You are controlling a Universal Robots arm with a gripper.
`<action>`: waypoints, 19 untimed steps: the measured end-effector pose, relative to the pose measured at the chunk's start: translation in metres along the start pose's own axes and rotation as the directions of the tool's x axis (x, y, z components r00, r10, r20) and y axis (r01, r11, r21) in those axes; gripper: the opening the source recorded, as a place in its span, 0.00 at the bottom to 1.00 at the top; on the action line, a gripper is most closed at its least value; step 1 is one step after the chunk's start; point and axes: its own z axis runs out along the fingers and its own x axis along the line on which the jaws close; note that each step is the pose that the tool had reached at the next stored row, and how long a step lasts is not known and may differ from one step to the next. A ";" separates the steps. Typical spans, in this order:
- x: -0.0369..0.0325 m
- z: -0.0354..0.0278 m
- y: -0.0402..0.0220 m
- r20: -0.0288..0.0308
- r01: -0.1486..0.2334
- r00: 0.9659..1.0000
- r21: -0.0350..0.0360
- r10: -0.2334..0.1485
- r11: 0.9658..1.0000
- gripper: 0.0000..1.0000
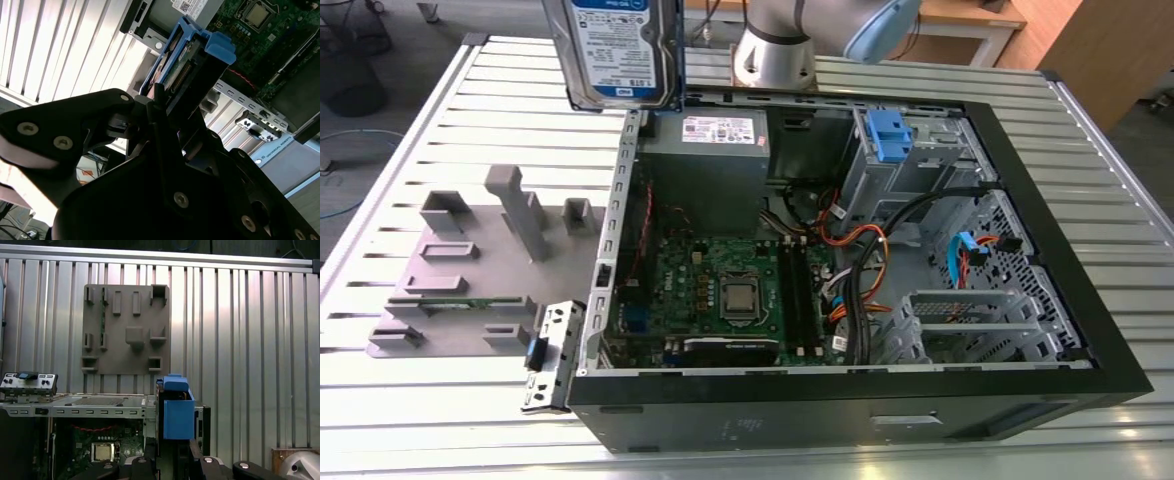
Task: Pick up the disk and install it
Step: 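Pick up the disk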
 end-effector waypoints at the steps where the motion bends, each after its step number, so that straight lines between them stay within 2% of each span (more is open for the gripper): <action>1: 0.0000 -0.0001 -0.0015 0.000 0.000 1.000 0.000 0.000 1.000 0.35; 19: 0.0000 -0.0009 -0.0249 0.000 0.000 1.000 0.000 0.000 1.000 0.35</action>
